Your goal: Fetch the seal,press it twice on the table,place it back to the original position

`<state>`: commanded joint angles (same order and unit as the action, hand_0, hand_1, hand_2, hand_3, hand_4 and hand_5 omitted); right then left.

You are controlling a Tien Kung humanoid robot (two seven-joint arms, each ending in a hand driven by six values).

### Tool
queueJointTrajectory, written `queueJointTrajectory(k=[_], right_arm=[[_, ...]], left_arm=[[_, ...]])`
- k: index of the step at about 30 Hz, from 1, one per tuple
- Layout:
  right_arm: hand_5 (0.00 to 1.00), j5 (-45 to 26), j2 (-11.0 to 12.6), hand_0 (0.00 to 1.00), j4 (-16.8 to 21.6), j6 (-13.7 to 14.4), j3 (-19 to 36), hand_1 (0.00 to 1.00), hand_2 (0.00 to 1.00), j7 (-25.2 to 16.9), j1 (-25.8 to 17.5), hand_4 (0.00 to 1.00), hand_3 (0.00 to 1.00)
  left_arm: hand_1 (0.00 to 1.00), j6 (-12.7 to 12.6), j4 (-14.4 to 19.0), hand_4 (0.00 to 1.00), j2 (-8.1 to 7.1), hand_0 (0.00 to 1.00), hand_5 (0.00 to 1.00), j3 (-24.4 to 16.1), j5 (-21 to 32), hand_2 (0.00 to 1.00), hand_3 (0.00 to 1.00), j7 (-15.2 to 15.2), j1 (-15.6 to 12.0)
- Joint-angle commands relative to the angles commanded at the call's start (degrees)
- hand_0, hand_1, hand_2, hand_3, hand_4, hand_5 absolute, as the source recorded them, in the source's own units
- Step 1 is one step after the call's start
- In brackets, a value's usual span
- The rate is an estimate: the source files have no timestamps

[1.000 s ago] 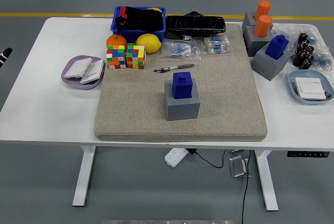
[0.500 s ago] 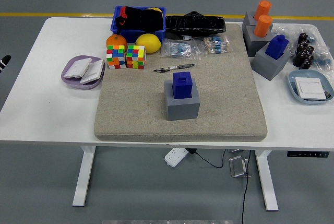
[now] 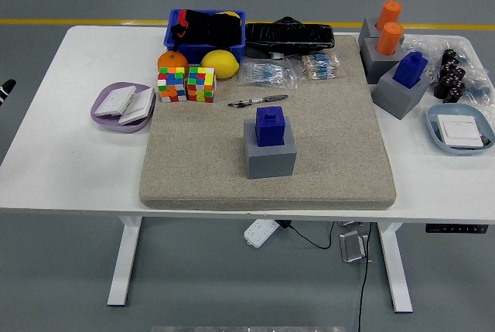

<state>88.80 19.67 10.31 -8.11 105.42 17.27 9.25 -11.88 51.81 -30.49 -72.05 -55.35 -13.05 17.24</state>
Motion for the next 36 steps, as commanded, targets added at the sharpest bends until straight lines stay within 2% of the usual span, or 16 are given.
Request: queueJointTrajectory(k=[31, 32, 36], right_arm=[[0.608, 0.96, 0.32, 0.875, 0.0, -0.05, 0.56, 0.756, 0.755, 0.0, 0.56, 0.868, 0.737], [0.575, 0.91, 0.35, 0.874, 0.0, -0.05, 0.46, 0.756, 0.756, -0.02, 0.6, 0.846, 0.734], [0.575, 0.6, 0.52, 0.874, 0.0, -0.03, 0.15, 0.756, 0.756, -0.05, 0.73, 0.846, 0.734]], left_arm=[[0.998, 0.06, 0.33, 0.963, 0.45, 0.998, 0.545, 0.36, 0.58, 0.998, 0.998, -0.38, 0.02], [0.998, 0.06, 0.37, 0.962, 0.47, 0.998, 0.544, 0.46, 0.58, 0.998, 0.998, -0.38, 0.03], [0.998, 0.05, 0.55, 0.962, 0.5, 0.998, 0.544, 0.58, 0.56, 0.998, 0.998, -0.36, 0.06]])
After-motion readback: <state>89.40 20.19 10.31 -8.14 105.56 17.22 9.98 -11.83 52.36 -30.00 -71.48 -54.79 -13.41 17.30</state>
